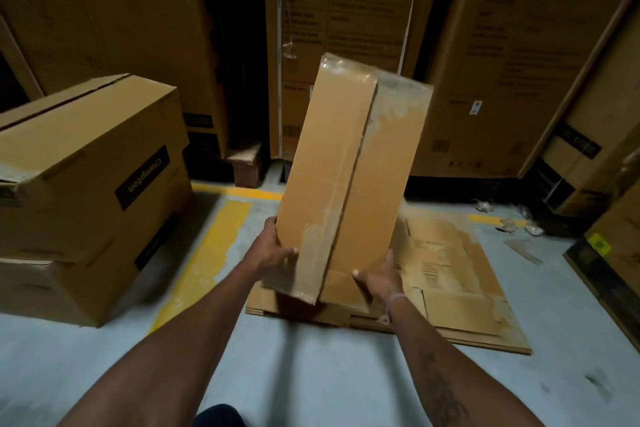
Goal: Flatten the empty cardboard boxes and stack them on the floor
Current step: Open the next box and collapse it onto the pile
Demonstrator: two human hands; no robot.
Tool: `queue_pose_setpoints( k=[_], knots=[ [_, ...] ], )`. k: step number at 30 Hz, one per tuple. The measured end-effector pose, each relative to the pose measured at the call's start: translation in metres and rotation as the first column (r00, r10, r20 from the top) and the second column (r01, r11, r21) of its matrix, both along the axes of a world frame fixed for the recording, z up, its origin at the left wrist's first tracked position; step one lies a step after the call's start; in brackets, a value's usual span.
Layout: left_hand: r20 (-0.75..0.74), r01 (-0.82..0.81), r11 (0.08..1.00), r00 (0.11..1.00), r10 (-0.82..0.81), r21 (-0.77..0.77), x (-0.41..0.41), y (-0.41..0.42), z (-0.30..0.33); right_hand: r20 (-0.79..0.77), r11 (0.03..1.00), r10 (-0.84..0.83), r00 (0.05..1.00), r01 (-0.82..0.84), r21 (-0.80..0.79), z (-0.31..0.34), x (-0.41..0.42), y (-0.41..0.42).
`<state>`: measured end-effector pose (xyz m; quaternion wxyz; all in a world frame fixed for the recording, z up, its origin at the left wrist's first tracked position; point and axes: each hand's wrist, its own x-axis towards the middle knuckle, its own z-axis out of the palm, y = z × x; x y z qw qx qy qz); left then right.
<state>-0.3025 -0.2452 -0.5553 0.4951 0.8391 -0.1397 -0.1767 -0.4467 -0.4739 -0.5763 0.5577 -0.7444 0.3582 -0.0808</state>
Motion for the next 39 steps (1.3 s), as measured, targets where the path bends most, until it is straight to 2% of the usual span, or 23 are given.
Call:
queue_pose_setpoints(
  k=[2,5,11,16,19,21,24,27,30,32,34,36,39],
  knots=[
    [-0.064,-0.014,0.999,0.998,0.017,0.047,0.000,0.001,-0.018,-0.091,1.000,-0.025,0.996,0.024,-0.017,-0.017,-0.003,0.006],
    [-0.070,-0.018,0.996,0.997,0.025,0.091,0.001,0.002,-0.026,-0.138,0.999,-0.028,0.990,0.023,-0.035,-0.030,-0.004,0.006],
    [-0.157,0.057,0.979,0.987,-0.026,0.197,0.015,0.004,-0.007,-0.246,0.992,0.073,0.967,-0.096,-0.082,-0.027,-0.007,-0.014],
    [0.035,0.104,0.995,0.994,-0.104,0.005,0.023,-0.011,0.037,-0.278,0.957,0.120,0.953,-0.185,-0.223,-0.024,-0.008,-0.009],
    [0.081,0.039,0.999,0.996,-0.039,0.009,0.011,-0.017,0.039,-0.307,0.925,0.154,0.939,-0.247,-0.290,-0.028,-0.012,-0.006],
    [0.124,-0.058,0.996,0.991,0.048,0.071,0.001,-0.012,0.021,-0.274,0.913,0.228,0.935,-0.302,-0.273,-0.025,-0.024,-0.004],
    [0.137,-0.166,0.976,0.980,0.147,0.138,-0.012,0.002,0.001,-0.207,0.941,0.272,0.940,-0.305,-0.150,-0.007,-0.043,0.000],
    [0.126,-0.173,0.969,0.980,0.152,0.177,-0.023,0.018,-0.006,-0.169,0.960,0.190,0.967,-0.219,-0.174,0.019,-0.043,0.001],
    [0.131,-0.161,0.965,0.982,0.136,0.206,-0.031,0.034,-0.007,0.057,0.972,0.068,0.996,-0.054,-0.229,0.063,-0.025,0.010],
    [0.113,-0.112,0.967,0.990,0.088,0.228,-0.033,0.046,-0.003,0.133,0.963,0.028,0.991,0.009,-0.269,0.097,-0.015,0.020],
    [0.093,-0.048,0.968,0.995,0.025,0.246,-0.029,0.056,0.006,0.213,0.977,-0.004,0.977,0.049,-0.208,0.124,-0.008,0.027],
    [0.078,-0.005,0.992,0.997,-0.005,0.128,-0.028,0.064,0.031,0.268,0.995,-0.065,0.961,0.083,-0.056,0.142,-0.003,0.027],
    [0.027,0.018,0.978,1.000,-0.012,-0.206,-0.031,0.066,0.096,0.291,0.985,-0.110,0.950,0.064,0.162,0.161,0.004,0.019]
  ],
)
